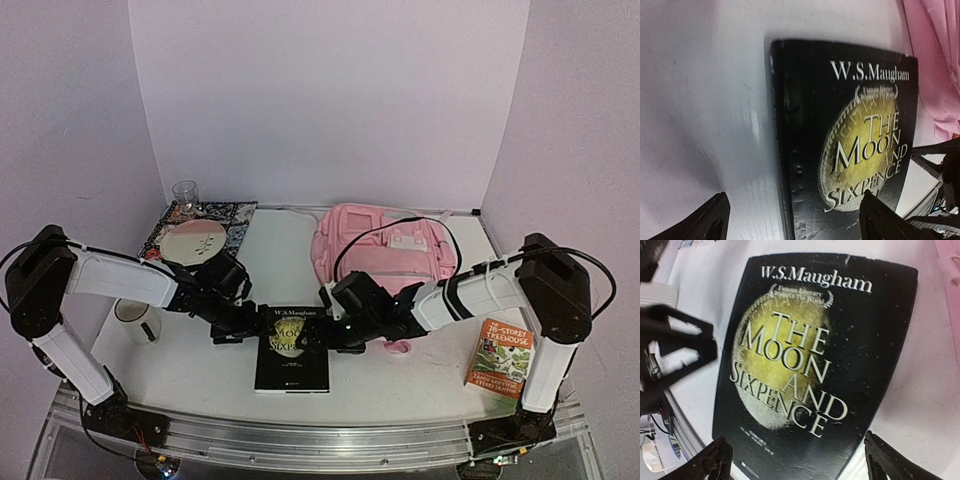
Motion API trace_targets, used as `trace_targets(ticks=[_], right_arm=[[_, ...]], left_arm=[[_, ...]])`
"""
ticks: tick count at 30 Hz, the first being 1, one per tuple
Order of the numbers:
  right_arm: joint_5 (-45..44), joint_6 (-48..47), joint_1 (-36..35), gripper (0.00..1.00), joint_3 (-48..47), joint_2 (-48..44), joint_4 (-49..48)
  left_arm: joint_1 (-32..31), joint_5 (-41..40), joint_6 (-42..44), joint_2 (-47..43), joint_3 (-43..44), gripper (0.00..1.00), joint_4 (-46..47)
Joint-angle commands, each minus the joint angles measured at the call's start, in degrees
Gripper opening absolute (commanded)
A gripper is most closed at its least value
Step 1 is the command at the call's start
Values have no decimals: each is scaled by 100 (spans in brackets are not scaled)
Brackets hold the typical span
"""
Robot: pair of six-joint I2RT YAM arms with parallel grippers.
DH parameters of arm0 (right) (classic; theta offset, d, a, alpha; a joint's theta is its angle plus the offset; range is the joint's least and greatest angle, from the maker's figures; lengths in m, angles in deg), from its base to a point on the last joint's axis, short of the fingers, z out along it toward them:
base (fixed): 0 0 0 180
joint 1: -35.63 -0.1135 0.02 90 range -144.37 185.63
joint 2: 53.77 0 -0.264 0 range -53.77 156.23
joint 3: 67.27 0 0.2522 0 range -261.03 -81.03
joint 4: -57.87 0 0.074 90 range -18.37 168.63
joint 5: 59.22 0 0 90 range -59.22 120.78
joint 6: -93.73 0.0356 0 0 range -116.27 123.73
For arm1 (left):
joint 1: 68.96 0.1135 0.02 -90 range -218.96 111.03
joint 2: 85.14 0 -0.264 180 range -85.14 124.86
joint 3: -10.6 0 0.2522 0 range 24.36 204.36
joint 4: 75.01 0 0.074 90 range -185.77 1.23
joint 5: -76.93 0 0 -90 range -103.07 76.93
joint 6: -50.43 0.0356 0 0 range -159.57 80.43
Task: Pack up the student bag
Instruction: Grab the book from the center of the board.
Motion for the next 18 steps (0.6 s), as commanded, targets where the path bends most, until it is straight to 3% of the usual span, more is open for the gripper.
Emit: trace_targets(ticks=[1, 10, 18], right_arm=[[195, 141, -8, 88, 18, -226, -317], [472, 144, -8, 73, 156, -504, -657], [-399, 302, 3, 81, 122, -466, 171]], left_arm=[[-247, 115, -262, -11, -39, 91, 175], [-391, 299, -377, 225, -25, 89, 448], [-395, 220, -458, 224, -75, 88, 491]])
